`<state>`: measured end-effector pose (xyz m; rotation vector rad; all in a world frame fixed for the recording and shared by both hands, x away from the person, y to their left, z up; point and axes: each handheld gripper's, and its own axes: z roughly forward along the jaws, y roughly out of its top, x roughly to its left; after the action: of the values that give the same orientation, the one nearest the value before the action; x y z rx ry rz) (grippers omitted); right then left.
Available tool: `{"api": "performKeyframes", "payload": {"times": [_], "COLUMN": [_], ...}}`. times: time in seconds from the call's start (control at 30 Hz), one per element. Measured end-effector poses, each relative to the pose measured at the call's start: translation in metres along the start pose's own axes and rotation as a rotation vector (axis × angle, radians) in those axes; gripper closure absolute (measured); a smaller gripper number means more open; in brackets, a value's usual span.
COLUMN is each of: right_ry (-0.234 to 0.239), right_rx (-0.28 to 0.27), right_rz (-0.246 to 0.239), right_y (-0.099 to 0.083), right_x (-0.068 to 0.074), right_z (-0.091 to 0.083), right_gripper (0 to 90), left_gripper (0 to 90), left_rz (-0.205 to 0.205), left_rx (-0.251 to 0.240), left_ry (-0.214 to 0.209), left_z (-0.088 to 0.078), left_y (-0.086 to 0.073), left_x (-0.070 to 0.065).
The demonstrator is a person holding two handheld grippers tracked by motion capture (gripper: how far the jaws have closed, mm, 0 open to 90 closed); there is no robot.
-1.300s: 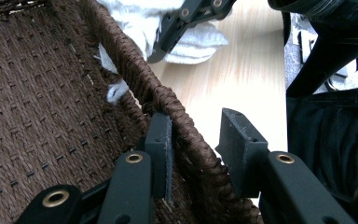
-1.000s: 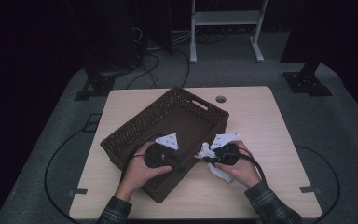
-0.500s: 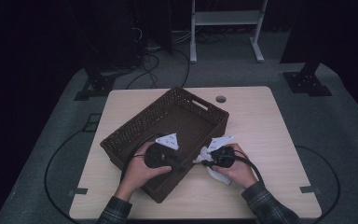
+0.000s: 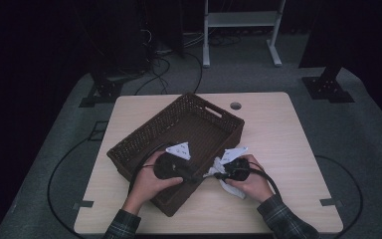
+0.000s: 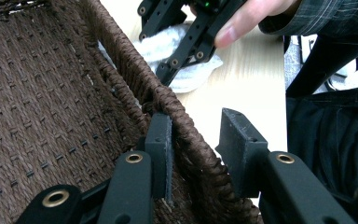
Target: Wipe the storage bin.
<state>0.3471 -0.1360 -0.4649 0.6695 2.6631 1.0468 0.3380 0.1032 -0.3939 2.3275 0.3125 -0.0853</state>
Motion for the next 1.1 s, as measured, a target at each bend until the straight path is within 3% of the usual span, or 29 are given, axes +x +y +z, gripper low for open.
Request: {"api": "performKeyframes", "payload": {"times": [0.4,1.1], "right_ry": [-0.025,-0.026], "right_rx": [-0.044,-0.145], "right_rz": [-0.025,-0.070], "right_y": [0.009,0.027], "right_x": [0.008,0.020], "right_z": [-0.016,-0.049], "right_gripper": [73.9,74.0], "left_gripper": [64.4,64.5], "left_rz": [0.002,0.000], "left_rx": [-0.002,-0.001], "left_ry": [0.001,0.000], "left_z": [0.000,0.000], "left_y": [0.000,0.000], "left_x": [0.000,0.000]}}
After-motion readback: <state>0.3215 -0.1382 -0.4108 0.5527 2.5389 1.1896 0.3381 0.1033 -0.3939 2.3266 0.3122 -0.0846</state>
